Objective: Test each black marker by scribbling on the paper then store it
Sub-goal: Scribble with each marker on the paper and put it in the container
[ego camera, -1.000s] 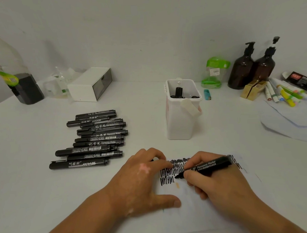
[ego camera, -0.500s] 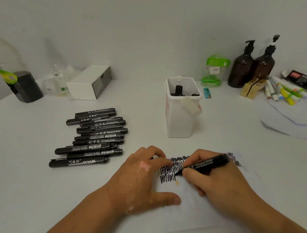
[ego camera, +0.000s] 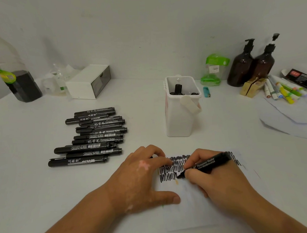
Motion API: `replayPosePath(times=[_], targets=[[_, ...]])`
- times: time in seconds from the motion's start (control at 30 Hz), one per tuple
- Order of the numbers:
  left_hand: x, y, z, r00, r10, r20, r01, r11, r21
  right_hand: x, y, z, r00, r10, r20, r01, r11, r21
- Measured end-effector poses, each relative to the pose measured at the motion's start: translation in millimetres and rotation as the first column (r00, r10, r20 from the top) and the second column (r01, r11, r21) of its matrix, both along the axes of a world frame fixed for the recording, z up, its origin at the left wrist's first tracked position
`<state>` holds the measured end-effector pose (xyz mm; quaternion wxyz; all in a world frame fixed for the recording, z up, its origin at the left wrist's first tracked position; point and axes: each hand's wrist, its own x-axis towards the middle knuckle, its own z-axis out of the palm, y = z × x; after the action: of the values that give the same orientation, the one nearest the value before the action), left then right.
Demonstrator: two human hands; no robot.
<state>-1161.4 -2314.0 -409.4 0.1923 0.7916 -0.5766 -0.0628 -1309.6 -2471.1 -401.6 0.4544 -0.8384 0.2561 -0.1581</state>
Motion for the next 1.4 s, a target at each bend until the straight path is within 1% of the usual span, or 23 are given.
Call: replayPosePath(times=[0.17,0.37,0.43,0.47,0.53,0.57,0.63,0.67,0.73,0.8,0.87,0.93,1.0,1.07,1.2,1.4], targets=[[0.4,-0.4,-0.3,1.000,0.002,-0.003,-0.002,1.000,0.003,0.5,-0.7,-3.4,0.999,-0.043,0.010,0.043,0.999,0.004],[1.3,-0.6,-0.4,1.000,0.002,0.002,-0.002,1.000,0.028,-0.8,0.2,1.7,1.000,-0.004,0.012,0.004,1.000,-0.006],[1.4,-0.2,0.6,1.000,0.004,0.000,-0.004,1.000,0.031,-0.8,-1.0,2.0,0.997,-0.027,0.067,0.024,0.999,0.047],[1.5,-0.1,0.9,1.000,0.004,-0.009,-0.004,1.000,0.017,-0.7,-2.5,2.3,0.993,-0.047,0.108,0.034,0.992,0.122],[1.5,0.2,3.4,0.996,0.024,-0.091,-0.029,0.998,-0.053,-0.3,-6.1,3.1,0.976,-0.099,0.195,0.036,0.952,0.303],[1.9,0.4,5.2,0.983,0.043,-0.181,-0.063,0.993,-0.103,-0.6,-8.1,3.9,0.967,-0.116,0.228,0.026,0.932,0.361],[4.0,1.4,8.1,0.907,0.068,-0.416,-0.157,0.970,-0.183,-2.1,-11.5,5.6,0.956,-0.120,0.269,0.007,0.922,0.387],[5.3,2.0,9.0,0.865,0.068,-0.497,-0.197,0.958,-0.211,-3.0,-13.3,5.7,0.953,-0.119,0.280,0.008,0.931,0.366],[8.7,2.6,9.2,0.827,0.091,-0.555,-0.259,0.938,-0.231,-4.6,-17.5,5.1,0.947,-0.131,0.292,0.037,0.951,0.308],[10.5,2.7,7.4,0.809,0.114,-0.576,-0.300,0.924,-0.239,-4.6,-20.8,5.1,0.939,-0.149,0.310,0.048,0.949,0.312],[10.9,2.0,5.5,0.784,0.118,-0.610,-0.327,0.913,-0.243,-4.1,-21.8,4.8,0.925,-0.146,0.351,-0.003,0.920,0.391],[11.3,0.1,3.2,0.740,0.123,-0.661,-0.361,0.902,-0.236,-2.8,-21.2,6.2,0.900,-0.180,0.396,-0.060,0.850,0.523],[12.3,-2.1,1.6,0.705,0.123,-0.699,-0.383,0.895,-0.229,-2.5,-20.5,8.7,0.886,-0.222,0.407,-0.074,0.799,0.596],[14.3,-3.7,0.3,0.697,0.111,-0.708,-0.389,0.888,-0.244,-3.7,-21.1,9.7,0.881,-0.224,0.416,-0.073,0.806,0.587],[14.7,-3.0,1.1,0.737,0.116,-0.665,-0.353,0.906,-0.233,-6.7,-21.6,10.4,0.880,-0.157,0.449,-0.100,0.861,0.499],[11.8,-2.8,1.0,0.768,0.080,-0.635,-0.298,0.923,-0.245,-7.5,-18.1,10.6,0.909,-0.077,0.410,-0.127,0.885,0.448]])
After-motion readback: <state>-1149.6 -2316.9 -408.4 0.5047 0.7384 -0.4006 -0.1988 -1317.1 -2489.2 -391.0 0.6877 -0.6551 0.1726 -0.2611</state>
